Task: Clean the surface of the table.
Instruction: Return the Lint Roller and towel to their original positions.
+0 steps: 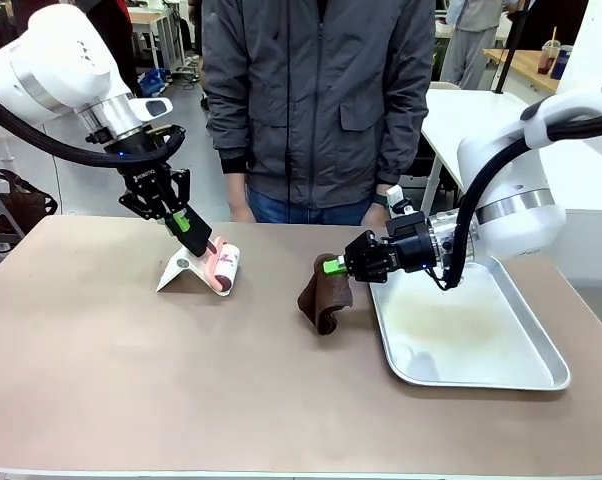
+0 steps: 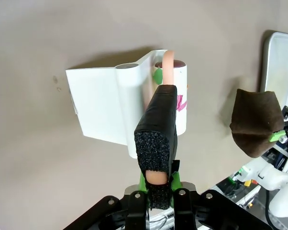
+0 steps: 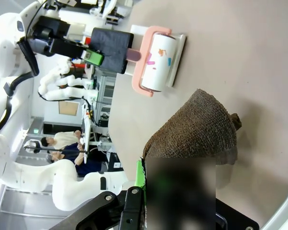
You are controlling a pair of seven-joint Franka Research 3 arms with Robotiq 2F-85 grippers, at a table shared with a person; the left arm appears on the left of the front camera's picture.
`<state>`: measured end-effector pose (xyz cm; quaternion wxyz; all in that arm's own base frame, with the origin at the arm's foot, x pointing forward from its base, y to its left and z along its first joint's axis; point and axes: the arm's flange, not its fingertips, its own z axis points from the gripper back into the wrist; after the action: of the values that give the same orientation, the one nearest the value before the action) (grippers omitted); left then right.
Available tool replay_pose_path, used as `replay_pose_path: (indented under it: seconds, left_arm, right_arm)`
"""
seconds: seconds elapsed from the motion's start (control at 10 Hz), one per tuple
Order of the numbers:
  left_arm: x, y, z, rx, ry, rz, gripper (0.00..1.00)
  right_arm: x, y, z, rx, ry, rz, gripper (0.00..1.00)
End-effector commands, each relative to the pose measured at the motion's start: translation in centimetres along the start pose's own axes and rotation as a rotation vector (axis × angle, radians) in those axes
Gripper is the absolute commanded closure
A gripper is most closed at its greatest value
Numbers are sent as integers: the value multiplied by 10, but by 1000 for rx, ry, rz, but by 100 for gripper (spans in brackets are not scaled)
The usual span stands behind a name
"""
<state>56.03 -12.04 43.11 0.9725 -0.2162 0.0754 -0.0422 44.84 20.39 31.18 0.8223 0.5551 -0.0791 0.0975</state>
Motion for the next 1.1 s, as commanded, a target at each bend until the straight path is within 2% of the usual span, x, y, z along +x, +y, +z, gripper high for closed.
replay_pose_path:
  seconds: [0.0, 0.4, 0.5, 0.6, 0.7, 0.8, 1.0]
  left_arm:
    - [5, -1, -6, 61, -16, 28, 81]
    - [5, -3, -13, 81, -28, 37, 81]
    - [4, -3, -12, 85, -28, 39, 59]
    - [4, -2, -12, 90, -25, 40, 23]
    - [3, -2, -11, 91, -28, 40, 1]
    - [3, -1, -10, 91, -32, 41, 0]
    - [0, 2, -6, 102, -43, 48, 0]
  right_arm:
    - [6, 3, -5, 15, 0, -2, 91]
    - [6, 0, -4, 14, -1, -7, 91]
    - [6, -1, -4, 8, 6, -11, 91]
    - [6, -1, -4, 5, 4, -22, 58]
    - [6, -1, -4, -3, 7, -28, 34]
    - [6, -1, -4, -6, 12, -30, 2]
    - [7, -2, -6, -29, 37, -36, 0]
